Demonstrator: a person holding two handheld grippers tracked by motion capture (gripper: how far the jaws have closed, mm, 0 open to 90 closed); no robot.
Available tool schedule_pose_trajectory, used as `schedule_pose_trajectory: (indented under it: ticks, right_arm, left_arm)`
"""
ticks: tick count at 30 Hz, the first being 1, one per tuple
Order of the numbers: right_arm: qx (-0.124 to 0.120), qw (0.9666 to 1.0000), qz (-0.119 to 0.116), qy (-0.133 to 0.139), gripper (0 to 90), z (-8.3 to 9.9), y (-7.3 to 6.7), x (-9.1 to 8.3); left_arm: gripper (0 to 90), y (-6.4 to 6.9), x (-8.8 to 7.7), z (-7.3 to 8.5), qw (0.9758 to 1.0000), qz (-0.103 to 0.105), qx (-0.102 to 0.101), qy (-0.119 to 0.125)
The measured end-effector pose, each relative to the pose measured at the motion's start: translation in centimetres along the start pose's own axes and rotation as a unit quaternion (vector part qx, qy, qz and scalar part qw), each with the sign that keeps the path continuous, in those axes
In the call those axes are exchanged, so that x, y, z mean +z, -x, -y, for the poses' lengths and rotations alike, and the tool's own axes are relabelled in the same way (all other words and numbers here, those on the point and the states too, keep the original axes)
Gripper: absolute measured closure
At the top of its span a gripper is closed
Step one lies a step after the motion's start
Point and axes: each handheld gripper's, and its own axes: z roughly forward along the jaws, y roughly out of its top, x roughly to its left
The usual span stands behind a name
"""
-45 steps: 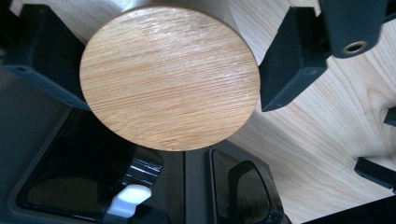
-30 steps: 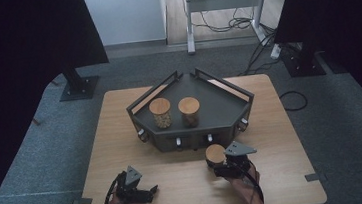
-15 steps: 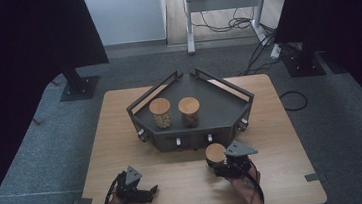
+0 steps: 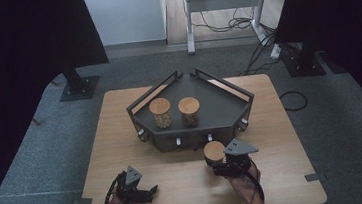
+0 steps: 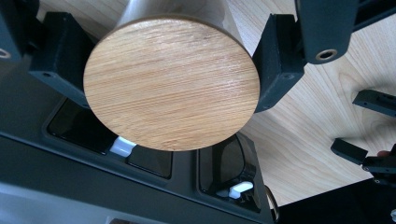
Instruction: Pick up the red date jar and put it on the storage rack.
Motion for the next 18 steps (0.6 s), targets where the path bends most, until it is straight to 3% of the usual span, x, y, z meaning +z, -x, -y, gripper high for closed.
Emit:
schedule_pose_trajectory:
  ticks: [18]
  right_arm:
    - [0.003,1.0000,-0.005,0.003,23.2,-0.53,0.47,-0.55]
  left_arm:
    - [2.1,-0.01,0.01,-0.02,1.0000,0.000,0.001,-0.001]
